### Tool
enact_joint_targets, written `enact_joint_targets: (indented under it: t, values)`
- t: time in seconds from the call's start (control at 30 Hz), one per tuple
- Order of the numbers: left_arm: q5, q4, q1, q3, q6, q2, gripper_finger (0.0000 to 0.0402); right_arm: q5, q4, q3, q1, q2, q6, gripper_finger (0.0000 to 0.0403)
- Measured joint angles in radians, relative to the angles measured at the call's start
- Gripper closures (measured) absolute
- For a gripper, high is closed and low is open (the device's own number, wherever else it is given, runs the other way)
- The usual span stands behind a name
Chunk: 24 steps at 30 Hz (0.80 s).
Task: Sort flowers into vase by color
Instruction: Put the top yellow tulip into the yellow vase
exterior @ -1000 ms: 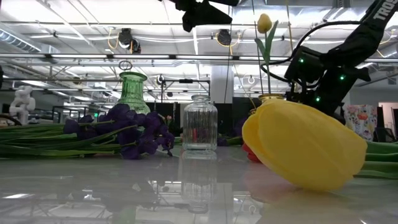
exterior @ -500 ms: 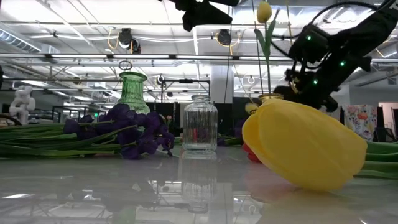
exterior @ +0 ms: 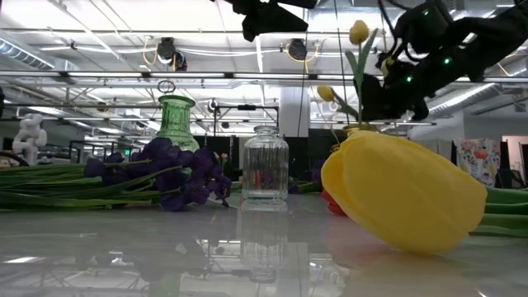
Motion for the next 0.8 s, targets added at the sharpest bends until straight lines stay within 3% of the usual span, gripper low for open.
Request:
enact_joint_targets:
  t: [0.4, 0.6, 0.8]
  values:
    - [0.0, 0.0, 0.0, 0.0, 0.0, 0.0, 0.0153, -0.011, -0.03, 0.0, 0.006, -0.286, -0.103, 0.0399]
    - [-0.004, 0.001, 0.0, 0.0, 0.0, 0.0, 0.0153, -0.017, -0.028, 0.0, 0.067, -0.431, -0.117, 0.0399]
    - [-0.021, 0.057, 0.0, 0.0, -0.002, 0.0, 0.0153, -0.162, 0.025, 0.0, 0.171, -0.554, -0.093, 0.0399]
